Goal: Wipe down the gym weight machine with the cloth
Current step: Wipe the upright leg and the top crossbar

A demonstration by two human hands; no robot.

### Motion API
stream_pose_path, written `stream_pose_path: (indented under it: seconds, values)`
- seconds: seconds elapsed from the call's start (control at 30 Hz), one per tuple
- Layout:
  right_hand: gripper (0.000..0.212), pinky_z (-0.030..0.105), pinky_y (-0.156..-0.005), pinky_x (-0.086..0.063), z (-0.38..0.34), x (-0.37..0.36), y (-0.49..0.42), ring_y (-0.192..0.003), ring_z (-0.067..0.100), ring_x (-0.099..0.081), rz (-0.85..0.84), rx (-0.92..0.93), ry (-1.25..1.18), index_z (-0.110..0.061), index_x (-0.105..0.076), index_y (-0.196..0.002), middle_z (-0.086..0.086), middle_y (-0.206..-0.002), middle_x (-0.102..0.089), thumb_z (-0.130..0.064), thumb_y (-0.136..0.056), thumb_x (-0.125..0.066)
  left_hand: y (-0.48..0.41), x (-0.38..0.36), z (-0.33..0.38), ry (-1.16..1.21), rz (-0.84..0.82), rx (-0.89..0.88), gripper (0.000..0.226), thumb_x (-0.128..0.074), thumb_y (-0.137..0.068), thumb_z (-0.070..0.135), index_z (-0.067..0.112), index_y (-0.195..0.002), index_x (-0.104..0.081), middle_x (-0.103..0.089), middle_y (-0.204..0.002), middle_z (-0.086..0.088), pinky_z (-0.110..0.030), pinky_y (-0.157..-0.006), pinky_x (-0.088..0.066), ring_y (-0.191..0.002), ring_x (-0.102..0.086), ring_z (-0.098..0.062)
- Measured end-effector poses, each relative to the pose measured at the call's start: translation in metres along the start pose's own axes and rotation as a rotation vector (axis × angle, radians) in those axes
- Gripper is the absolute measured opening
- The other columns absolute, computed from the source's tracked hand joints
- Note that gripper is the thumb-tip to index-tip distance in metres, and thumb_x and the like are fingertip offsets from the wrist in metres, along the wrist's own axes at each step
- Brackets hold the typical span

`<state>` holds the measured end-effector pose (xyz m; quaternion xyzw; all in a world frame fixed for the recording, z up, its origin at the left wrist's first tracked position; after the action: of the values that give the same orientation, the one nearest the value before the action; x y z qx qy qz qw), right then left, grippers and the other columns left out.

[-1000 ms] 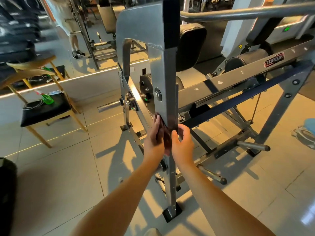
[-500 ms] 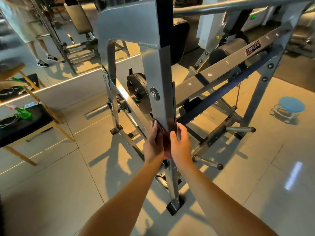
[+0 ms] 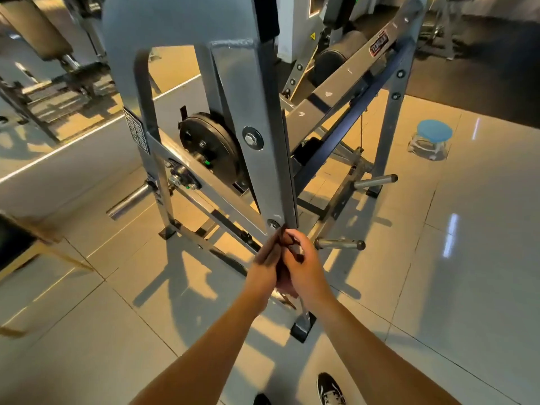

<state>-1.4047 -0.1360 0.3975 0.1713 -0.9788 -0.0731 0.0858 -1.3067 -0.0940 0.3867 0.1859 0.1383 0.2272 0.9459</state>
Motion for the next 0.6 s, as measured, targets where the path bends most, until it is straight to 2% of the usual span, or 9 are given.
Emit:
stream_pose_path:
  seconds: [0.07,0.1,0.2,0.27,0.33,0.4,0.47,0.53,0.6]
  values:
    - [0.031,0.042,-0.104,-0.053,-0.006,0.001,-0.003,-0.123,0.014,-0.057,0.100,0.003,-0.024,-0.044,-0.058,-0.125,-0.009,-0.131,-0.060,-0.022,-0.103,-0.058,-0.004,-0.002,0.013,-0.010,-0.072,-0.027,0.031,-0.046,-0.107,0.018,0.030,-0.126,-0.067,-0.070,-0.127,-0.001,-0.042,-0.100,-0.055,-0.120,-0.065,-0.020]
    - [0.029,0.039,-0.101,-0.054,-0.011,0.003,-0.005,-0.120,0.014,-0.058,0.151,0.013,-0.022,-0.040,-0.060,-0.123,-0.009,-0.129,-0.061,-0.021,-0.103,-0.058,-0.007,-0.001,0.019,0.015,-0.093,-0.070,0.032,-0.043,-0.107,0.013,0.020,-0.131,-0.063,-0.066,-0.131,-0.005,-0.036,-0.098,-0.056,-0.119,-0.065,-0.018]
    - [0.023,0.016,-0.090,-0.045,-0.033,0.013,-0.019,-0.119,0.013,-0.055,0.347,0.082,0.006,-0.031,-0.062,-0.123,-0.005,-0.129,-0.060,-0.021,-0.102,-0.057,-0.013,0.008,0.030,0.099,-0.039,-0.187,0.034,-0.034,-0.108,0.003,0.011,-0.137,-0.052,-0.056,-0.137,-0.007,-0.007,-0.080,-0.050,-0.118,-0.059,-0.008]
    - [0.022,0.011,-0.087,-0.040,-0.046,0.015,-0.031,-0.116,0.007,-0.051,0.418,0.152,0.043,-0.033,-0.060,-0.122,-0.007,-0.128,-0.057,-0.024,-0.102,-0.058,-0.021,0.017,0.028,0.050,-0.014,-0.275,0.035,-0.033,-0.108,0.002,0.012,-0.137,-0.050,-0.054,-0.141,-0.007,-0.003,-0.074,-0.048,-0.135,-0.046,-0.017]
    - [0.023,0.014,-0.092,-0.041,-0.049,0.007,-0.043,-0.114,0.004,-0.050,0.414,0.183,0.084,-0.031,-0.059,-0.124,-0.008,-0.129,-0.057,-0.023,-0.102,-0.057,-0.025,0.018,0.026,-0.243,0.019,-0.343,0.027,-0.041,-0.106,0.015,0.010,-0.131,-0.053,-0.064,-0.125,0.001,-0.009,-0.068,-0.052,-0.137,-0.046,-0.016]
    - [0.029,0.022,-0.097,-0.041,-0.039,0.000,-0.050,-0.116,0.006,-0.050,0.429,0.140,0.097,-0.026,-0.058,-0.131,-0.005,-0.132,-0.058,-0.021,-0.103,-0.054,-0.030,0.009,0.018,-0.349,-0.060,-0.361,0.040,-0.056,-0.097,0.035,0.016,-0.132,-0.053,-0.070,-0.112,0.010,-0.013,-0.076,-0.054,-0.126,-0.057,-0.007]
    - [0.032,0.025,-0.099,-0.041,-0.028,-0.001,-0.053,-0.117,0.006,-0.048,0.446,0.093,0.090,-0.022,-0.058,-0.135,-0.004,-0.133,-0.058,-0.020,-0.104,-0.054,-0.036,0.002,0.011,-0.285,-0.091,-0.348,0.044,-0.054,-0.096,0.031,0.024,-0.140,-0.050,-0.063,-0.130,0.009,-0.023,-0.099,-0.050,-0.134,-0.051,-0.011]
    - [0.032,0.027,-0.100,-0.040,-0.019,0.002,-0.053,-0.117,0.008,-0.049,0.433,0.035,0.071,-0.019,-0.058,-0.136,-0.001,-0.132,-0.059,-0.018,-0.103,-0.055,-0.041,0.006,0.006,-0.290,-0.080,-0.363,0.041,-0.051,-0.099,0.031,0.031,-0.140,-0.049,-0.052,-0.144,0.008,-0.030,-0.103,-0.048,-0.145,-0.038,-0.017]
    - [0.030,0.031,-0.103,-0.043,-0.012,0.004,-0.052,-0.119,0.016,-0.054,0.389,-0.053,0.072,-0.017,-0.059,-0.132,0.003,-0.131,-0.061,-0.016,-0.103,-0.056,-0.042,0.006,0.007,-0.366,-0.032,-0.388,0.046,-0.058,-0.098,0.047,0.035,-0.141,-0.046,-0.045,-0.150,0.008,-0.040,-0.110,-0.043,-0.149,-0.030,-0.018]
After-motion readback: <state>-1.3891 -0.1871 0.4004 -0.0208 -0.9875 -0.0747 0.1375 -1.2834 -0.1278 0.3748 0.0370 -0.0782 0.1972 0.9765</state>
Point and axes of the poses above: each hand's wrist, its own y-axis away from the middle knuckle, its own x-axis out of the back of the hand, z = x × y, the point moved 3 cm from there along -y, towards the middle knuckle
